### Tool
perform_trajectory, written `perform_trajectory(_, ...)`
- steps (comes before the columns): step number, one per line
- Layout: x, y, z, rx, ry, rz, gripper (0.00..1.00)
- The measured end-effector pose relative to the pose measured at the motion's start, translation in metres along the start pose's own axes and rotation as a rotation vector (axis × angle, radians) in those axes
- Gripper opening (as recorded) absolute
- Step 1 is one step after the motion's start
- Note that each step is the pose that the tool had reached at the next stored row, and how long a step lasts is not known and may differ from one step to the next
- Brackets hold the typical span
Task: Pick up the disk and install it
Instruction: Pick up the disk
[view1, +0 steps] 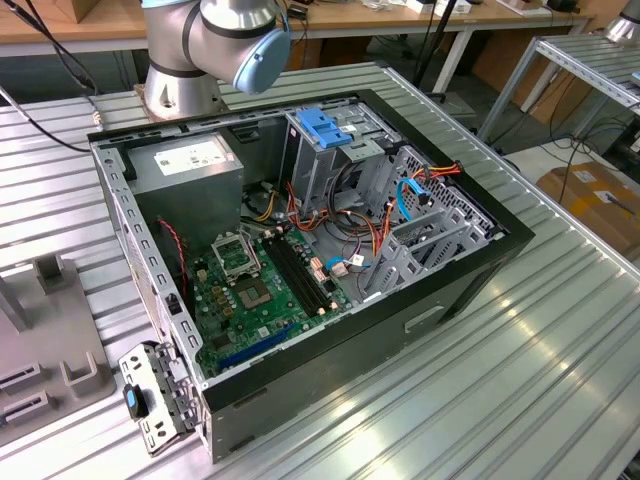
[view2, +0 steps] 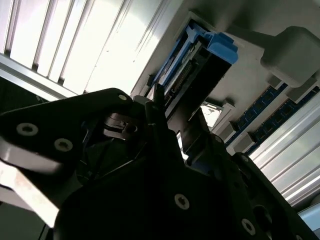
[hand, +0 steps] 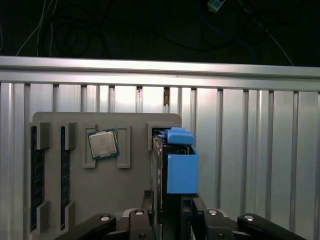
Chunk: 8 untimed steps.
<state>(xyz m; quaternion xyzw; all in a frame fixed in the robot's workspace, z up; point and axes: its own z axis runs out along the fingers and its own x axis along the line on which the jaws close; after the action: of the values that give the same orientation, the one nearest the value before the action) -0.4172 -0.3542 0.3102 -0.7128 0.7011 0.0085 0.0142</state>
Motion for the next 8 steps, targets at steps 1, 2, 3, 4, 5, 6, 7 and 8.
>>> perform_trajectory(1,0.0,0.0,0.0,0.0,0.0,0.0,0.35)
perform_trajectory(2,0.0,0.0,0.0,0.0,0.0,0.0,0.35)
perform_trajectory(3,0.0,0.0,0.0,0.0001,0.0,0.0,0.35)
perform_trajectory(4,0.0,0.0,0.0001,0.0002,-0.0001,0.0,0.35)
perform_trajectory(5,0.0,0.0,0.0001,0.0002,-0.0001,0.0,0.35)
perform_trajectory(6,0.0,0.0,0.0001,0.0002,-0.0001,0.0,0.35)
perform_trajectory(7,0.0,0.0,0.0002,0.0002,-0.0001,0.0,0.35)
perform_trajectory(8,0.0,0.0,0.0002,0.0002,-0.0001,0.0,0.35)
